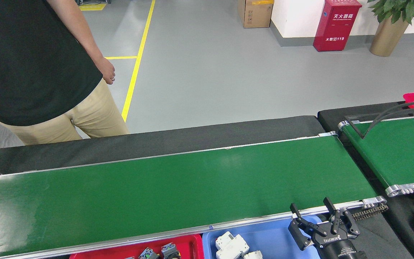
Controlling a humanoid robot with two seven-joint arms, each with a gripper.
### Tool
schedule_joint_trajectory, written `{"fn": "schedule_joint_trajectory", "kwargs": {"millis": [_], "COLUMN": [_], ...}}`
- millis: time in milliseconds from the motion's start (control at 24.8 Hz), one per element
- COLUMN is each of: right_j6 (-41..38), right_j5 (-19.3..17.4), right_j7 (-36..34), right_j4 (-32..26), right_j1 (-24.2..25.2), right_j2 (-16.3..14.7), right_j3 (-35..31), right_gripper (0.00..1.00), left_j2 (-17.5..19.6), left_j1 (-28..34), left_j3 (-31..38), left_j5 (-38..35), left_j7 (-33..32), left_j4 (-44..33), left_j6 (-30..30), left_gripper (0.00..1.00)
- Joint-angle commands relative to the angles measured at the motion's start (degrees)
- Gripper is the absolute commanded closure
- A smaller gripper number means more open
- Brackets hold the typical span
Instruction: Pick switch part from conveyor to tray
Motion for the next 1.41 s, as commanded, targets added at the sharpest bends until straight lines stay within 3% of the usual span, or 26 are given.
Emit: {"fn": "schedule_joint_trajectory", "kwargs": {"millis": [0, 121, 322, 523, 1006, 1368], "right_j6": [0.20, 0.29, 3.36, 3.28, 3.45, 3.72], "right_j5": [0.02, 0.02, -0.25, -0.34, -0.25, -0.25], "right_j7": [0.11, 0.11, -0.07, -0.33, -0.33, -0.07], "right_j4": [-0.50, -0.24, -0.59, -3.14, -3.14, -3.14], "right_j1": [-0.22, -0.22, 2.15, 5.58, 5.67, 5.58], "right_j2": [0.33, 0.69, 1.21, 1.12, 1.21, 2.09], "right_j3": [0.10, 0.18, -0.43, -0.26, -0.17, -0.08], "right_gripper": [0.01, 0.01, 0.01, 0.01, 0.01, 0.01], "left_j2": [0.11, 0.11, 0.46, 0.46, 0.37, 0.46], "left_j1": [-0.74, -3.29, -10.32, -10.59, -10.06, -10.32], "left_j3": [0.05, -0.22, -5.31, -5.58, 0.05, -0.13], "left_j5": [1.73, 2.61, 0.94, 0.59, 0.68, 0.68], "left_j7": [-6.91, -12.18, -12.62, -12.62, -12.62, -12.62], "left_j4": [-1.41, -1.50, -0.89, -0.62, 1.31, 1.75], "left_j6": [-2.86, -2.95, -2.51, -2.34, -2.07, -2.25], "left_gripper": [0.00, 0.00, 0.00, 0.00, 0.00, 0.00]}}
